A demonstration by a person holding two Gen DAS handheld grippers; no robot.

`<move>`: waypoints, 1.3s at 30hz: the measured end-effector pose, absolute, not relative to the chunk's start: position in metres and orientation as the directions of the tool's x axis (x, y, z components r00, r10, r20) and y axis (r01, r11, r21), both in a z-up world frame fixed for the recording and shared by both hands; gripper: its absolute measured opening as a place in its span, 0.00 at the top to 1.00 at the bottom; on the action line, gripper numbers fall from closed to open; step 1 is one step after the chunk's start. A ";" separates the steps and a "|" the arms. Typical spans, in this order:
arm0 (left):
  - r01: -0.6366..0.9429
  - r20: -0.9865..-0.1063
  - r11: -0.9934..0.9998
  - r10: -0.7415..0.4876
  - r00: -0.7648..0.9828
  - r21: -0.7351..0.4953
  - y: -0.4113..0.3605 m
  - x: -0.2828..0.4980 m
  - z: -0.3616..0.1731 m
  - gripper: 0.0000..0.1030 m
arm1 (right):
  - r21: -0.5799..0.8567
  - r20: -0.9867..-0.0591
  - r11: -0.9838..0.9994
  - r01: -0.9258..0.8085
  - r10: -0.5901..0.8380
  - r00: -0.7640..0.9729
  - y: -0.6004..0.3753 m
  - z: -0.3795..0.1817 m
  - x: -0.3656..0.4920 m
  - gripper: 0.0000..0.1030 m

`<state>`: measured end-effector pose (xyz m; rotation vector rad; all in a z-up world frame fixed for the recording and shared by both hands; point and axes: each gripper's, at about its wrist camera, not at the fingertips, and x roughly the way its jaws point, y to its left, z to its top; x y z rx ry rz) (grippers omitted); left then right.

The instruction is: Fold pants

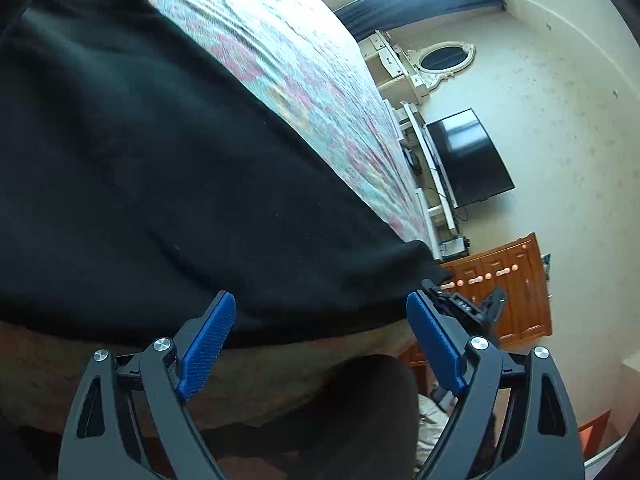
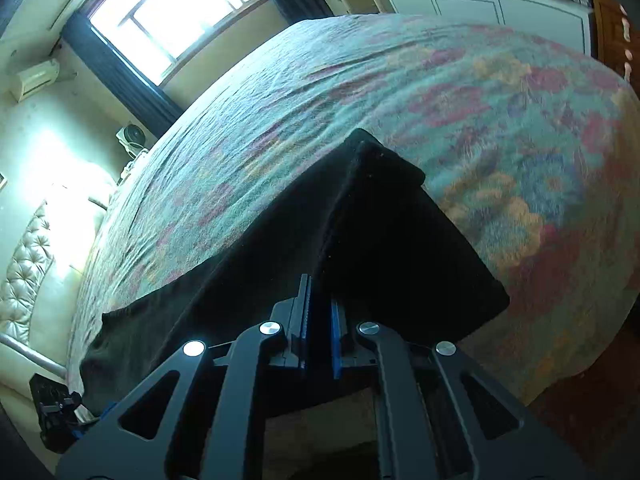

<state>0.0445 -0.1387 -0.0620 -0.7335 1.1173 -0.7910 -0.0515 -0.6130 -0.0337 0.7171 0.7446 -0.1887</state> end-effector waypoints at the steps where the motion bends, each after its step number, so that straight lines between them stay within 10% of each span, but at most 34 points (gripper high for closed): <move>1: 0.153 -0.463 0.501 -0.856 0.229 -0.852 -0.145 0.041 -0.063 0.17 | 0.574 -0.658 0.715 0.400 0.111 0.745 -0.618 -0.036 -0.055 0.93; 24: -0.095 -0.347 0.334 -0.885 0.310 -0.938 -0.160 0.035 -0.094 0.17 | 0.734 -0.483 0.625 0.266 0.206 0.851 -0.626 0.002 -0.057 0.92; 31: -0.203 -0.401 0.355 -0.873 0.276 -0.912 -0.149 0.036 -0.117 0.81 | 0.749 -0.524 0.576 0.327 0.213 0.825 -0.634 -0.034 -0.073 0.92; 39: -0.154 -0.431 0.404 -0.861 0.269 -0.902 -0.149 0.030 -0.115 0.92 | 0.820 -0.521 0.410 0.399 0.246 0.817 -0.645 -0.091 -0.094 0.82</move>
